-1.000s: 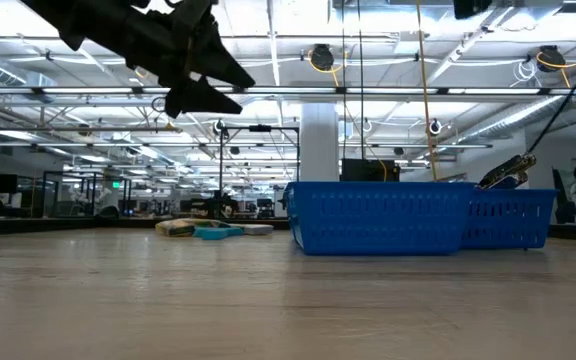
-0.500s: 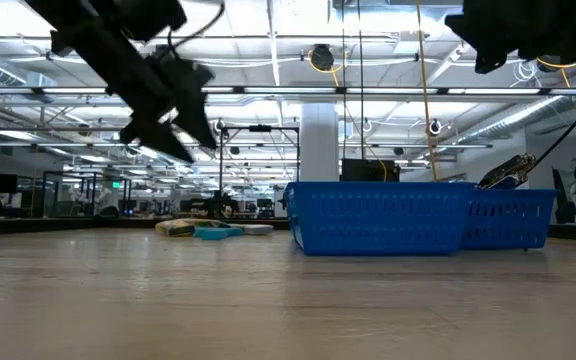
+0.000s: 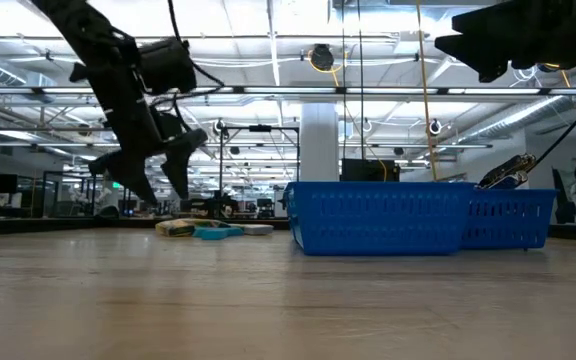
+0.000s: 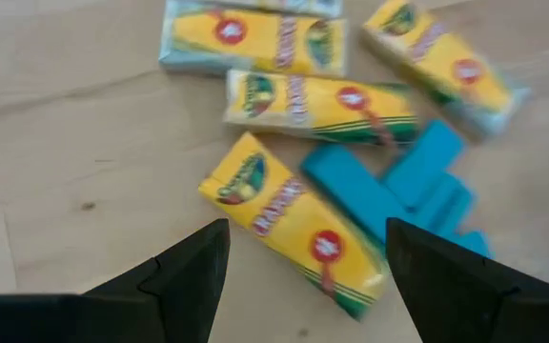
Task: Pick & Place School Supplies
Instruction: Put the crayon box into the top horizontal blue bin
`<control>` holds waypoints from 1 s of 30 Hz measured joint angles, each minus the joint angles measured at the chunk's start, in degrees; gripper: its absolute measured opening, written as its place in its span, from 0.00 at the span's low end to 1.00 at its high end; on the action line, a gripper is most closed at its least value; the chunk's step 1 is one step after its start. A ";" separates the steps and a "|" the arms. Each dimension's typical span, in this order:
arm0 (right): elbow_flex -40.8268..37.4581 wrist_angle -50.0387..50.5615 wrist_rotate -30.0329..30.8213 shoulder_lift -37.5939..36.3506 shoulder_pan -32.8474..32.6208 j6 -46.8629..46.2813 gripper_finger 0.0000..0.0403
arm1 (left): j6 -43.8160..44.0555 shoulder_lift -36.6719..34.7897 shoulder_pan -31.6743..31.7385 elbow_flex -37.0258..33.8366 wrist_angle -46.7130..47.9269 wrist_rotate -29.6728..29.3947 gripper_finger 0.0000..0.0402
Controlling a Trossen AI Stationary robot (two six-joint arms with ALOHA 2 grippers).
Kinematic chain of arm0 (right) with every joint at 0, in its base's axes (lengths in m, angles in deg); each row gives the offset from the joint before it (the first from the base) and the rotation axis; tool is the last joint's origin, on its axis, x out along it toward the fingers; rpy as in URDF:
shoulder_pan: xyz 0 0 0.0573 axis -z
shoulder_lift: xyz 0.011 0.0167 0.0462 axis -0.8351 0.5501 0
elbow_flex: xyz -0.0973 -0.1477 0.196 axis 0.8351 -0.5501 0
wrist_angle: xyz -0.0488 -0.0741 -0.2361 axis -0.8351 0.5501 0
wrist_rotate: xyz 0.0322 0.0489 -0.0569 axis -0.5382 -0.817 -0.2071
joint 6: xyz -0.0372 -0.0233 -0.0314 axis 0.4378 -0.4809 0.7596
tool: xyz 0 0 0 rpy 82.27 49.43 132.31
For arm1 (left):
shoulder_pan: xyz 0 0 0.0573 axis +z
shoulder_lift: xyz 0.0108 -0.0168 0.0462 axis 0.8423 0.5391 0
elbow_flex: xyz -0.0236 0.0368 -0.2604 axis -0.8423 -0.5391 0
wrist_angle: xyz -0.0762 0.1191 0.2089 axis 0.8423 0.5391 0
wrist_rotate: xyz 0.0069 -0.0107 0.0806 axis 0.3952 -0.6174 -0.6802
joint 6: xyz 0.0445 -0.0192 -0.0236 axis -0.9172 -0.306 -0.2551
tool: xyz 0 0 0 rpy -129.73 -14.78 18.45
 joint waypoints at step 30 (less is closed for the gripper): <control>0.04 -0.02 -0.02 0.04 0.00 -0.26 0.58 | -9.75 9.94 -0.91 0.15 -13.71 15.40 0.70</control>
